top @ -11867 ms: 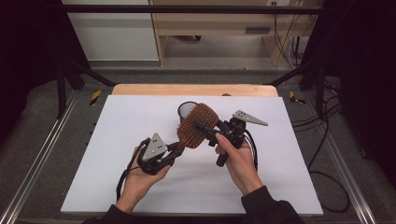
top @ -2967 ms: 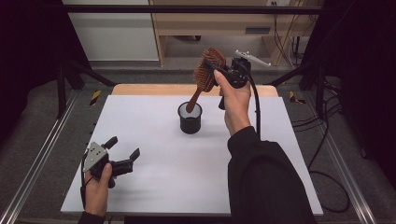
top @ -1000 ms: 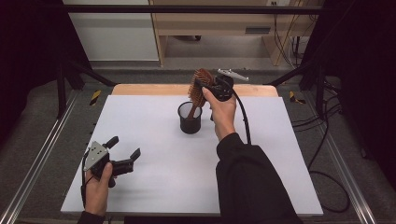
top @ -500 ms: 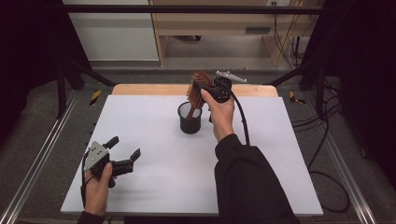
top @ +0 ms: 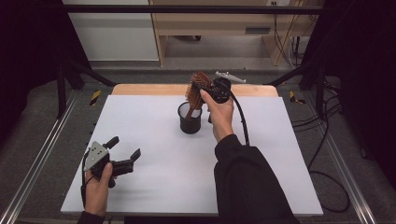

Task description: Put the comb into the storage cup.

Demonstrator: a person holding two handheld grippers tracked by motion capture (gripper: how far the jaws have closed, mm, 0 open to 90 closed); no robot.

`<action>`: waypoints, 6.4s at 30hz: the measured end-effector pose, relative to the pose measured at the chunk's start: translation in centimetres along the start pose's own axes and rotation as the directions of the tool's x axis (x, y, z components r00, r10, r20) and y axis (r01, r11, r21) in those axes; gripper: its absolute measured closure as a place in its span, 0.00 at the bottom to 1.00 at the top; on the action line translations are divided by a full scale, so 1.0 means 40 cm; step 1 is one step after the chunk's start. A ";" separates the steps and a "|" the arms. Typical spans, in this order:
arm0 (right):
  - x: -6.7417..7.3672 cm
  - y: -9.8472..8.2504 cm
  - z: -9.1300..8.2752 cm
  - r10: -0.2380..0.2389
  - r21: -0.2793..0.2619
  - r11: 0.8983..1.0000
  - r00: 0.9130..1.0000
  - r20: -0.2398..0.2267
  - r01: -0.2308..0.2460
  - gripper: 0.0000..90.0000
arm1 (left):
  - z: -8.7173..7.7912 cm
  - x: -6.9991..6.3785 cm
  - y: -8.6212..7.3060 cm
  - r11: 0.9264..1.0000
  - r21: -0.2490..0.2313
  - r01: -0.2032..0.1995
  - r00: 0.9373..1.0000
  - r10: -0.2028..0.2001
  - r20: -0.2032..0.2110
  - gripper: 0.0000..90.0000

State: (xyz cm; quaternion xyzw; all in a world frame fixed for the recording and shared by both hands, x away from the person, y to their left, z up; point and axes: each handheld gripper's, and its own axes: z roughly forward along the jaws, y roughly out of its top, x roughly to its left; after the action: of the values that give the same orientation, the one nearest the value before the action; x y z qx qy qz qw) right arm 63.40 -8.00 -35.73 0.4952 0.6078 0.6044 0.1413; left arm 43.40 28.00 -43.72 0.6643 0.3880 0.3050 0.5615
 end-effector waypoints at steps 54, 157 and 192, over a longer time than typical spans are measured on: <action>-0.064 -0.002 0.015 0.036 0.018 0.999 0.999 0.000 -0.036 0.51 | 0.005 -0.001 -0.004 1.000 0.012 -0.005 1.000 0.005 0.001 0.03; -0.047 0.045 -0.061 -0.113 0.028 0.993 0.985 0.128 0.110 0.10 | 0.005 -0.001 -0.005 1.000 0.025 -0.002 1.000 0.002 0.000 0.03; -0.002 0.077 -0.173 -0.282 -0.100 0.947 0.940 0.194 0.305 0.07 | -0.018 0.019 -0.006 1.000 0.016 0.013 0.999 -0.013 -0.038 0.03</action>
State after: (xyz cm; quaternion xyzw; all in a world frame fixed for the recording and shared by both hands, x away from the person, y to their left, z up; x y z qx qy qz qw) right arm 59.43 -12.83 -31.49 0.4405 0.6198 0.5679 0.3152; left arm 43.16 29.01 -43.85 0.6603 0.4054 0.3108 0.5505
